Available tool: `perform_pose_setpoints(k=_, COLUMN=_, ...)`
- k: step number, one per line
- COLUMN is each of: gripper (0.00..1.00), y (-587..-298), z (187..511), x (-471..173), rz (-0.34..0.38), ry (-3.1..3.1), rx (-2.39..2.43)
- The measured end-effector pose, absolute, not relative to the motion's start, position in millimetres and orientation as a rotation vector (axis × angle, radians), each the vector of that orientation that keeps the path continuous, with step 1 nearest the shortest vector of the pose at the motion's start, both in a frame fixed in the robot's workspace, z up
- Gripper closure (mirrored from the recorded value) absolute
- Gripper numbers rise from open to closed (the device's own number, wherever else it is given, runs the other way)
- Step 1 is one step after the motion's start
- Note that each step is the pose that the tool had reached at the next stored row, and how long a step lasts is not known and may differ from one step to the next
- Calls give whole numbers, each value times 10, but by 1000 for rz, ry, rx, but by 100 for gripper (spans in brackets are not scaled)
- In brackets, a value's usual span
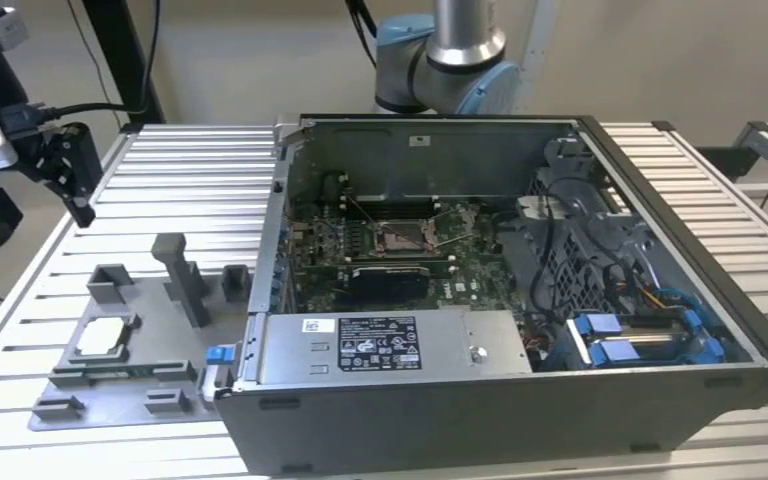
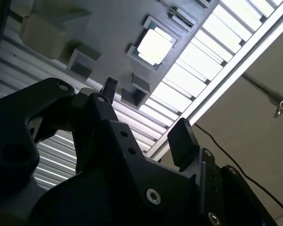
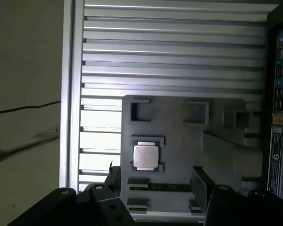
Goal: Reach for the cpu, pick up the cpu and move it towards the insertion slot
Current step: 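Pick up the cpu and move it towards the insertion slot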
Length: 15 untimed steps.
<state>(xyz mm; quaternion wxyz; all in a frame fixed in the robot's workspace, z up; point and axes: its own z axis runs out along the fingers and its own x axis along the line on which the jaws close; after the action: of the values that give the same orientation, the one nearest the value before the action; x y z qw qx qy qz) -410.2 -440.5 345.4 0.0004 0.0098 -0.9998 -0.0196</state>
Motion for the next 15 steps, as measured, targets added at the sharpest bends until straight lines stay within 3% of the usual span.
perform_pose_setpoints(k=15, gripper=0, y=-4408, z=3289, x=-4101, rz=-60, ry=-3140, rx=31)
